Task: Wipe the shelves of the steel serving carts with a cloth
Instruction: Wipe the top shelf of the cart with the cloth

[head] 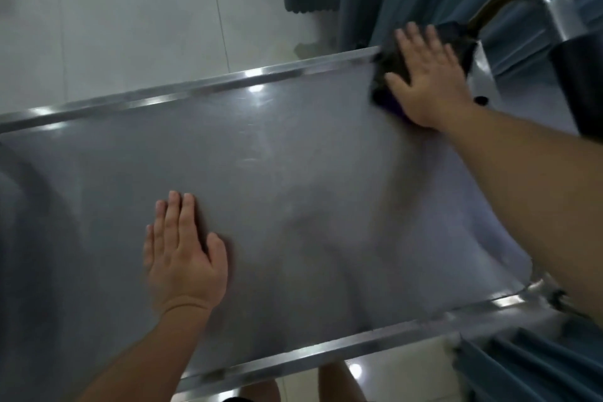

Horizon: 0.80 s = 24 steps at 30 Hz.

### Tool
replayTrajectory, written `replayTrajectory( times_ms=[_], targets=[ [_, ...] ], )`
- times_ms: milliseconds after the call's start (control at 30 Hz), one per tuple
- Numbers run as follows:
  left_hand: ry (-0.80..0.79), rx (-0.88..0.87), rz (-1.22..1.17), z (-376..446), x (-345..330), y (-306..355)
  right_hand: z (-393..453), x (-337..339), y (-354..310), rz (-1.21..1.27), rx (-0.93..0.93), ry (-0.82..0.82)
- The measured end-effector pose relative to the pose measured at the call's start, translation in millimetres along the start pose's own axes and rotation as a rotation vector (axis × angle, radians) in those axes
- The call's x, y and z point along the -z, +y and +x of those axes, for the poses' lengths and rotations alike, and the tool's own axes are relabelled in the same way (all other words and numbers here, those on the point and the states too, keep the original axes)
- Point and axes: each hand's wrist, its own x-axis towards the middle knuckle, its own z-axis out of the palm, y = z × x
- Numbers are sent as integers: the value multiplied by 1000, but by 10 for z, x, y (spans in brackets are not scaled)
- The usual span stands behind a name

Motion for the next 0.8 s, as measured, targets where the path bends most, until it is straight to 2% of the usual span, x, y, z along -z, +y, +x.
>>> replayTrajectory(
  times_ms=[100,367,600,800],
  targets=[
    [-6,10,-16,-2,12,22,-129,51,366,-34,-103,-6],
    [-3,16,-36,-1,40,45,-596,-135,410,9,-335,32],
    [-20,27,-34,-27,53,52,-2065,-463,524,59,-356,15],
    [-10,16,-36,-29,51,49,-3334,-710,465,44,-380,-155]
  ],
)
